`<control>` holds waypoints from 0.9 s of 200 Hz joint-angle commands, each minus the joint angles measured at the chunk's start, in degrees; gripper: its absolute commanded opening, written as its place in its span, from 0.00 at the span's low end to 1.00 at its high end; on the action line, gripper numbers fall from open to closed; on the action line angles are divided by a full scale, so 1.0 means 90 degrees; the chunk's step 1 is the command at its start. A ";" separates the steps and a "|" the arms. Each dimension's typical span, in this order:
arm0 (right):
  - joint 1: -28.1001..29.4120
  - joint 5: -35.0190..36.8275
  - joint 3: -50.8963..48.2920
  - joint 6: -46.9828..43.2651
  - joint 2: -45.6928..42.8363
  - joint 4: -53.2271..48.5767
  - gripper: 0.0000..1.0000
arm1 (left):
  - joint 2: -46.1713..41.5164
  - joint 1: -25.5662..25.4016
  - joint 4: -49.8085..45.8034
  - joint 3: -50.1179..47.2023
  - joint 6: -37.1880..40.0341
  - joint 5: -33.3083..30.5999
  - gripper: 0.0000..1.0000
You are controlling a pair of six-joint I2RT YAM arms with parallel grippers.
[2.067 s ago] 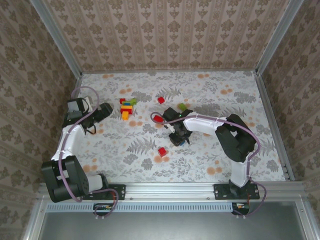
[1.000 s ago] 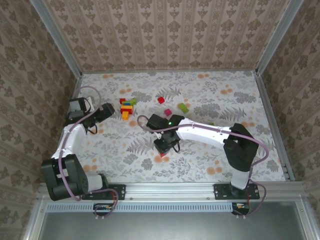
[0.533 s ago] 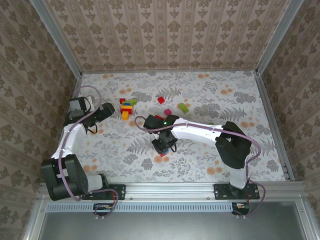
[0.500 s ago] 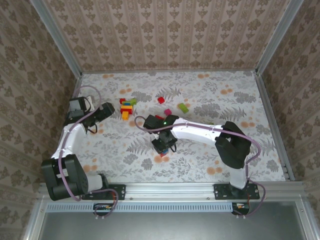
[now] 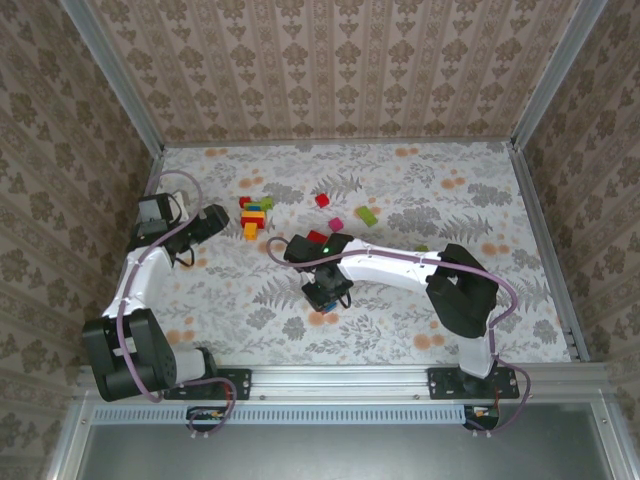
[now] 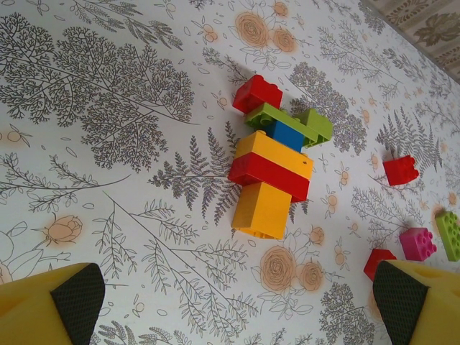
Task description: Assemble a carrot with lego
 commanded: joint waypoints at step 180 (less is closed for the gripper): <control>0.0311 0.0145 0.0253 0.0163 0.0780 -0.0801 0.35 | 0.0020 -0.0079 -0.0094 0.0161 0.0160 0.0007 1.00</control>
